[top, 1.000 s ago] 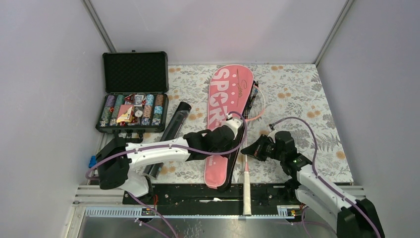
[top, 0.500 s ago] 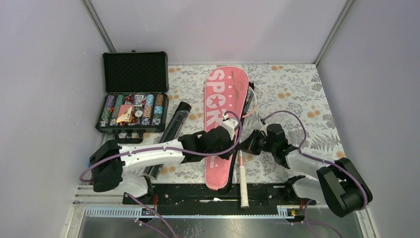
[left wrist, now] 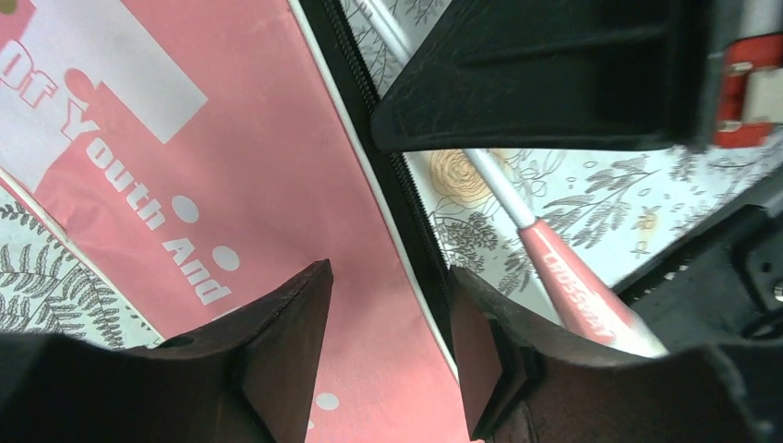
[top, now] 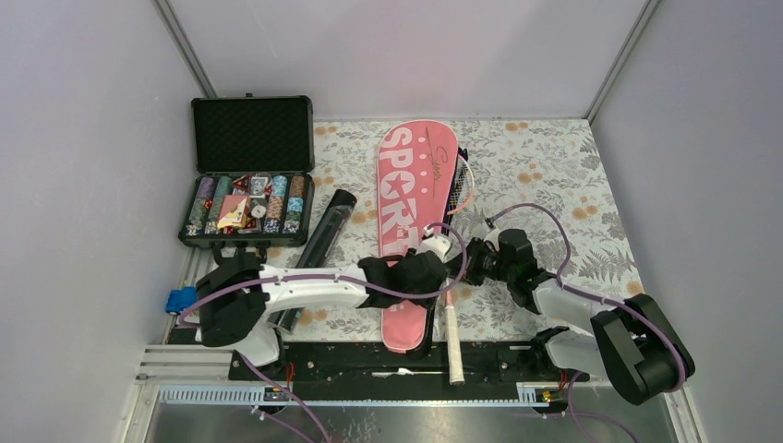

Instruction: Pack up the badminton gear

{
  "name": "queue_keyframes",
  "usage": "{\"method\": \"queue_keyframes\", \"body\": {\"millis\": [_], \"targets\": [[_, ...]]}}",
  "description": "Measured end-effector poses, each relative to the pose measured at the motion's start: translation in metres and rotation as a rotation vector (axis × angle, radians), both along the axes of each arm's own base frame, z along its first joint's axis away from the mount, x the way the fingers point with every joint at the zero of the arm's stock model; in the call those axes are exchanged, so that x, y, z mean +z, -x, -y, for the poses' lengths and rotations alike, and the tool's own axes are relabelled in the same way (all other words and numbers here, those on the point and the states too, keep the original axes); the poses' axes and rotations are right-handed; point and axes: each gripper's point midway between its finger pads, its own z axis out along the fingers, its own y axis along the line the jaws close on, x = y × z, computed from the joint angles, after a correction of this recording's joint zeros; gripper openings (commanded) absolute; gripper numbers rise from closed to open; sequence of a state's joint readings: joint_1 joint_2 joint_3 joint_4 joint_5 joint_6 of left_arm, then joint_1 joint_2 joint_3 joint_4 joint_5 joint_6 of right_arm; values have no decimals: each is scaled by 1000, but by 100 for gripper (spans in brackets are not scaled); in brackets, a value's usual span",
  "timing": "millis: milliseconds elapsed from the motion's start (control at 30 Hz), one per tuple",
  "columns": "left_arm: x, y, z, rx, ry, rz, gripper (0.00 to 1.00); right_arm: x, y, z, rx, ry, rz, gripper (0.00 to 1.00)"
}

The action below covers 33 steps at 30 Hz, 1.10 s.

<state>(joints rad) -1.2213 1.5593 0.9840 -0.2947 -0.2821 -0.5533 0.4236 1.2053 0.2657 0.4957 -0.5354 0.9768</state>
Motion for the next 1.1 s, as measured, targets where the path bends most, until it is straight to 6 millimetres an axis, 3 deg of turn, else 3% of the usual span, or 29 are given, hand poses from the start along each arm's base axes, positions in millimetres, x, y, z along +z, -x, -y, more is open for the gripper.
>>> {"method": "queue_keyframes", "body": {"millis": [133,400,500,733,900,1100], "targets": [[-13,0,0,15,-59,5,58,3,2,1,-1,0,2,0],[-19,-13,10,59,-118,32,59,5,4,2,-4,3,-2,0],[-18,-16,9,71,-131,43,48,6,4,2,-4,0,3,0],[-18,-18,4,84,-156,52,1,11,5,3,-9,-10,6,0],[-14,-14,4,59,-162,71,0,12,7,4,-10,-5,2,0],[21,0,12,-5,-75,103,0,12,5,3,-11,-6,12,0]]}}
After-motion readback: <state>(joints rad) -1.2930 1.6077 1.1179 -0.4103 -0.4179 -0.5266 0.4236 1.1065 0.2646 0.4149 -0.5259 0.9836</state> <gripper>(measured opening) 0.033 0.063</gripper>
